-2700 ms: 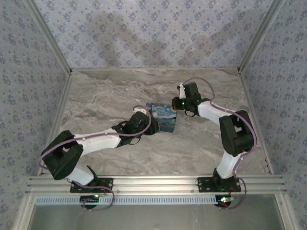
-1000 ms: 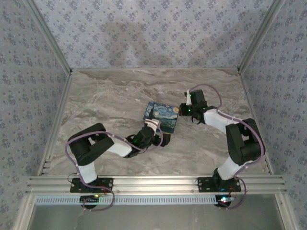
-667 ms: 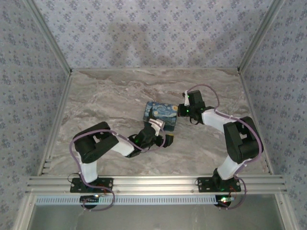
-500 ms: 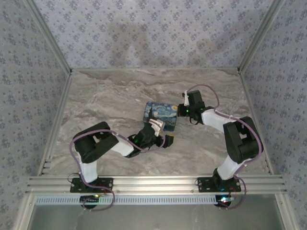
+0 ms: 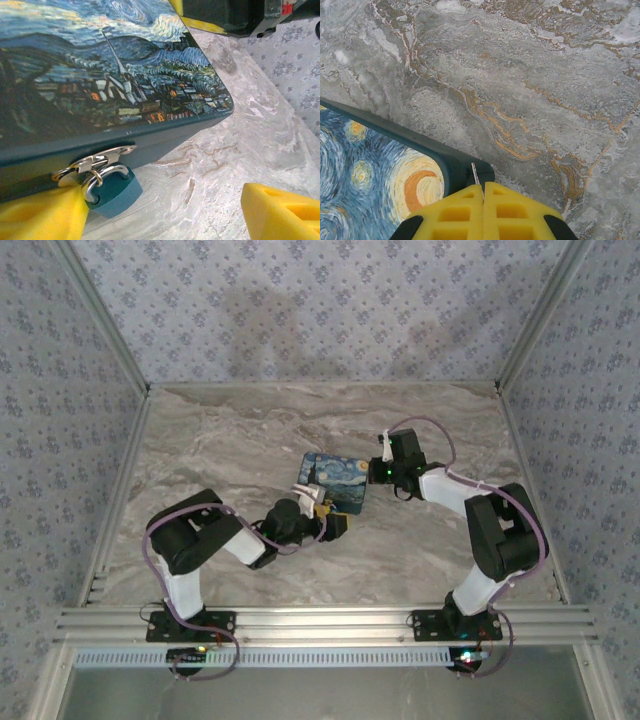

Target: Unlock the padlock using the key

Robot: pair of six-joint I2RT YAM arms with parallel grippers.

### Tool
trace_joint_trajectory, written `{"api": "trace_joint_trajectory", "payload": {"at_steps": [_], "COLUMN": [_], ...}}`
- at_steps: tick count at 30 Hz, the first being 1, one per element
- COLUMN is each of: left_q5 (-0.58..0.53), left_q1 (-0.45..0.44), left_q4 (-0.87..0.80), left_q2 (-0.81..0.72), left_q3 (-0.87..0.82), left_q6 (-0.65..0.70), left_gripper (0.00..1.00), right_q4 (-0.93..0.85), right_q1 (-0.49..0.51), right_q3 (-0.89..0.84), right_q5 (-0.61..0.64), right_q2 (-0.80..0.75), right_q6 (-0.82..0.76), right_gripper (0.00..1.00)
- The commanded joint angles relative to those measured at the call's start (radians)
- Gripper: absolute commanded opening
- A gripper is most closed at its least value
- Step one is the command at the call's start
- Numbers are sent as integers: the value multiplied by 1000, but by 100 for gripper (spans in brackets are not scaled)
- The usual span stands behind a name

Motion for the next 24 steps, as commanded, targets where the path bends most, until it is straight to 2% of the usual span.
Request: {"api": "trace_joint_trajectory", "payload": {"at_steps": [1,8,13,19,24], "left_q5": [54,81,151,157,126], "left_q1": [6,11,11,6,-15], "left_q4": [68,49,63,86,86], "left_q2": [-45,-51,-18,36,51], "left_q3": [-3,-5,17,43,51], "left_q6": [-31,-32,-61,-97,-96], "left_gripper": [79,74,74,78,85], "right_q4": [1,-2,-2,1,5], "right_q1": [7,6,11,23,25], "right_q3": [-1,1,1,-7,-18], "right_q5": [-11,-11,-13,-10,-10], "right_q2": [-7,-16,-18,-19,-26], "right_q6": [14,15,19,18,23], "right_gripper": [0,0,0,0,0]}}
